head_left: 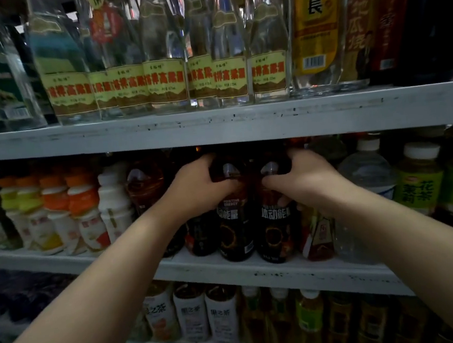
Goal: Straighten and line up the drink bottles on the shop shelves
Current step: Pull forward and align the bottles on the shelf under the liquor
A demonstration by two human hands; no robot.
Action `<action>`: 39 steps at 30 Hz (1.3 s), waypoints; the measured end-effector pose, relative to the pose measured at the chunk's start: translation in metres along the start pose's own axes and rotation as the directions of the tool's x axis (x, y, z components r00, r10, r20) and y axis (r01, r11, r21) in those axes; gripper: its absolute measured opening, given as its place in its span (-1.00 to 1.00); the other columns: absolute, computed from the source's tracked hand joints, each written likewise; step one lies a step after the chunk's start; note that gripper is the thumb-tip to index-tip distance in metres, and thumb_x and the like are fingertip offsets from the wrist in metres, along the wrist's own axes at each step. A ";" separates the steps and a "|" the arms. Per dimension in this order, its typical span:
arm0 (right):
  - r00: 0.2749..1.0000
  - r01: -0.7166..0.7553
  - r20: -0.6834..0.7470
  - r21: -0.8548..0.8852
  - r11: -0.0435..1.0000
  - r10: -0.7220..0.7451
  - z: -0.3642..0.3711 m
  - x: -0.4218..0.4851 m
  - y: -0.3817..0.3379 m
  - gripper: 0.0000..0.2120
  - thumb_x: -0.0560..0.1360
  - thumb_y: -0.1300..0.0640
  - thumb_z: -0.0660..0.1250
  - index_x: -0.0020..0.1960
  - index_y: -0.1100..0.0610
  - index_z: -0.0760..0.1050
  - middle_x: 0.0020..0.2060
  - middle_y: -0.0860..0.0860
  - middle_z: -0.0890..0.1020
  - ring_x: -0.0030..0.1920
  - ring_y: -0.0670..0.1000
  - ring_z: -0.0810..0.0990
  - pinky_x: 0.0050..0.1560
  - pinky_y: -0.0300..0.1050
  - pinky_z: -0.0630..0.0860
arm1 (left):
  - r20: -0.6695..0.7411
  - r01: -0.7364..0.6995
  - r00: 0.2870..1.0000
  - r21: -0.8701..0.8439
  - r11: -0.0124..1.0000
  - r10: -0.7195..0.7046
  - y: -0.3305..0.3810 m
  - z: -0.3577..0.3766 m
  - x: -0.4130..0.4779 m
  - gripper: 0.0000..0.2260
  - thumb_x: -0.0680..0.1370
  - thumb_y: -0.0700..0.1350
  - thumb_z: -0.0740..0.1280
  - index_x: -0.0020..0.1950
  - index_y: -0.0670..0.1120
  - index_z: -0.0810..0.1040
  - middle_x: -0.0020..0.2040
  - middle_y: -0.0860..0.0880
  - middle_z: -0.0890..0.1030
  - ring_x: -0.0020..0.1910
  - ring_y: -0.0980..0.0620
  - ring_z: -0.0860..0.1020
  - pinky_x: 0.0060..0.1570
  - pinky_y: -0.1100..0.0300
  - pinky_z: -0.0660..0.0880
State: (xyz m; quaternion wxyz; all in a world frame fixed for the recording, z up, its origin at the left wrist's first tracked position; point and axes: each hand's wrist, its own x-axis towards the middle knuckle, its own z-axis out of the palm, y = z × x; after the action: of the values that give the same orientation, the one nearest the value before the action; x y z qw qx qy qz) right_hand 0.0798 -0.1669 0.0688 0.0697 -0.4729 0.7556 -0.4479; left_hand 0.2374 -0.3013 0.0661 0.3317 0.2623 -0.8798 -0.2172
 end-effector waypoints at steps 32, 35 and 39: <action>0.759 0.157 -0.479 -0.524 0.837 -0.442 0.114 -0.050 -0.057 -0.60 0.49 0.04 0.32 0.29 0.14 0.47 0.24 0.01 0.52 0.17 -0.06 0.50 0.08 -0.30 0.37 | -0.286 -0.339 0.897 0.047 0.940 0.337 -0.104 -0.082 -0.033 -0.67 0.47 -0.05 0.42 0.22 -0.06 0.59 0.03 0.03 0.66 -0.15 0.14 0.59 -0.10 0.33 0.49; 0.830 0.190 -0.371 -0.515 0.836 -0.417 0.135 -0.033 -0.077 -0.57 0.52 -0.04 0.26 0.34 0.09 0.41 0.27 -0.03 0.49 0.22 -0.04 0.48 0.15 -0.17 0.44 | -0.431 -0.259 0.865 0.052 0.965 0.256 -0.119 -0.088 -0.033 -0.73 0.49 -0.12 0.40 0.18 -0.09 0.60 0.04 0.01 0.64 -0.05 0.11 0.59 -0.04 0.32 0.47; 0.909 0.065 -0.333 -0.484 0.873 -0.252 0.153 -0.004 -0.101 -0.68 0.51 -0.16 0.20 0.16 -0.01 0.41 0.04 -0.04 0.50 0.03 0.06 0.54 -0.11 0.00 0.52 | -0.501 -0.170 0.850 0.031 0.985 0.162 -0.123 -0.091 -0.025 -0.78 0.46 -0.14 0.41 0.10 -0.09 0.62 -0.01 -0.02 0.62 0.00 0.03 0.57 -0.06 0.36 0.38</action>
State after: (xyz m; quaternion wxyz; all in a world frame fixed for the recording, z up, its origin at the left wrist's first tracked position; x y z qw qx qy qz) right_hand 0.2287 -0.2731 0.0520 -0.2325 -0.4399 0.7966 -0.3433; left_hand 0.3558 -0.4000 0.0483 0.5680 0.2305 -0.7812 -0.1183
